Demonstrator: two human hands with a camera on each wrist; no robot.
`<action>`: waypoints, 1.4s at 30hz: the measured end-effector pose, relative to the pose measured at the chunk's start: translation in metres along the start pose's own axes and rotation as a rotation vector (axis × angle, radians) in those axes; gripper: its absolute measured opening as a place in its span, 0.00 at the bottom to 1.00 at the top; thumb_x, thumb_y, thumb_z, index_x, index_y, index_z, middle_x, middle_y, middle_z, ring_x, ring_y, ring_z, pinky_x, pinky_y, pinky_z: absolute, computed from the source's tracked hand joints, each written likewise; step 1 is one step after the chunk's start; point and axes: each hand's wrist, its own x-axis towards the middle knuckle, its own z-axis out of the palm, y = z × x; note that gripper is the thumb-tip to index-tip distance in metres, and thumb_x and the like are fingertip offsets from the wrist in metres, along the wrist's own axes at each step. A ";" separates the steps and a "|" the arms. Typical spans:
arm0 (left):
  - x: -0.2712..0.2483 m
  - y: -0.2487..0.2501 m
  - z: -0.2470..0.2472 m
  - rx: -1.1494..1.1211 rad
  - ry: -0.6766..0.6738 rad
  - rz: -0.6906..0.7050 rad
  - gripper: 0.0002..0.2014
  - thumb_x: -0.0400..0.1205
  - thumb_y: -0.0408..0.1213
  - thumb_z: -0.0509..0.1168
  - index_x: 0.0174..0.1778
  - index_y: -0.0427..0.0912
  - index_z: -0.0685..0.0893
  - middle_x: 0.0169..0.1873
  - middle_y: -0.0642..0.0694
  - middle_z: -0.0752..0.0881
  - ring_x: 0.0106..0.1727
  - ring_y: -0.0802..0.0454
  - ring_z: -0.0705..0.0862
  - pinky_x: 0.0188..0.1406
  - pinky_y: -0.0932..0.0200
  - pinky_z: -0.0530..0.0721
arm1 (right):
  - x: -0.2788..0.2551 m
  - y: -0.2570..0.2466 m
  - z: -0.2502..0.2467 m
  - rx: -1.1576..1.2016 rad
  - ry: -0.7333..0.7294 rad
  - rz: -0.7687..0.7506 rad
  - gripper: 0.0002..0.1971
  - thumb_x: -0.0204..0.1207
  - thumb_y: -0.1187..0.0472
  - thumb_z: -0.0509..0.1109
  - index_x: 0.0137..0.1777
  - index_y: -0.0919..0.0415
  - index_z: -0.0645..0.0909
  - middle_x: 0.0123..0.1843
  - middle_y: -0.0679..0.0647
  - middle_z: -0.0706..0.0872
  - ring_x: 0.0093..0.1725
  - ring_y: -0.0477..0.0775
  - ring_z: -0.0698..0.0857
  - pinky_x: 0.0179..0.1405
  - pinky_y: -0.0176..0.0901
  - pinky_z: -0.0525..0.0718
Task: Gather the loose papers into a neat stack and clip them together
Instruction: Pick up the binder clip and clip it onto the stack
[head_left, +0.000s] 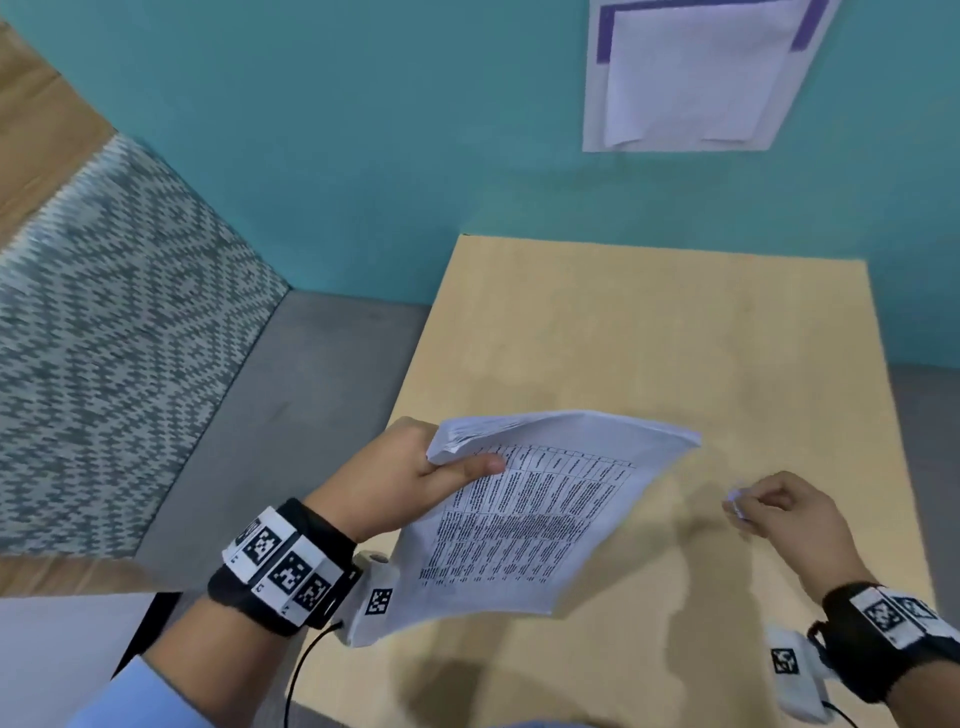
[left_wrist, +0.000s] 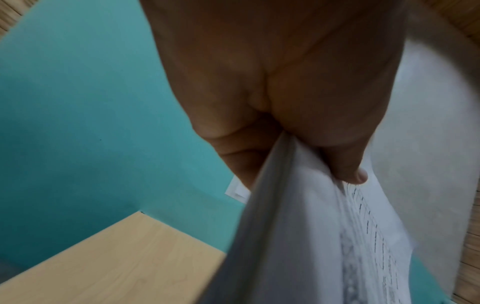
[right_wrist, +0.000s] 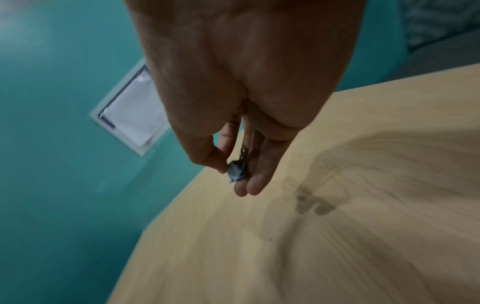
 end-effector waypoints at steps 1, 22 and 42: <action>-0.002 0.005 0.002 -0.004 0.003 0.012 0.42 0.76 0.80 0.65 0.50 0.37 0.90 0.45 0.32 0.93 0.47 0.36 0.93 0.49 0.35 0.90 | -0.010 0.007 -0.007 0.078 0.012 0.020 0.07 0.78 0.72 0.78 0.46 0.74 0.82 0.48 0.67 0.94 0.52 0.67 0.95 0.43 0.42 0.95; -0.038 0.055 0.039 0.093 -0.026 0.087 0.47 0.68 0.87 0.59 0.47 0.42 0.91 0.41 0.38 0.94 0.44 0.41 0.94 0.45 0.43 0.89 | -0.193 -0.065 -0.077 0.456 -0.267 -0.086 0.16 0.77 0.76 0.77 0.64 0.68 0.89 0.57 0.65 0.96 0.58 0.59 0.95 0.55 0.46 0.95; -0.059 0.082 0.030 0.377 0.017 0.314 0.31 0.86 0.59 0.69 0.22 0.51 0.64 0.23 0.61 0.80 0.24 0.61 0.75 0.25 0.67 0.68 | -0.250 -0.158 -0.054 -0.031 -0.134 -0.606 0.14 0.71 0.64 0.86 0.53 0.46 0.96 0.52 0.34 0.96 0.55 0.35 0.93 0.60 0.30 0.87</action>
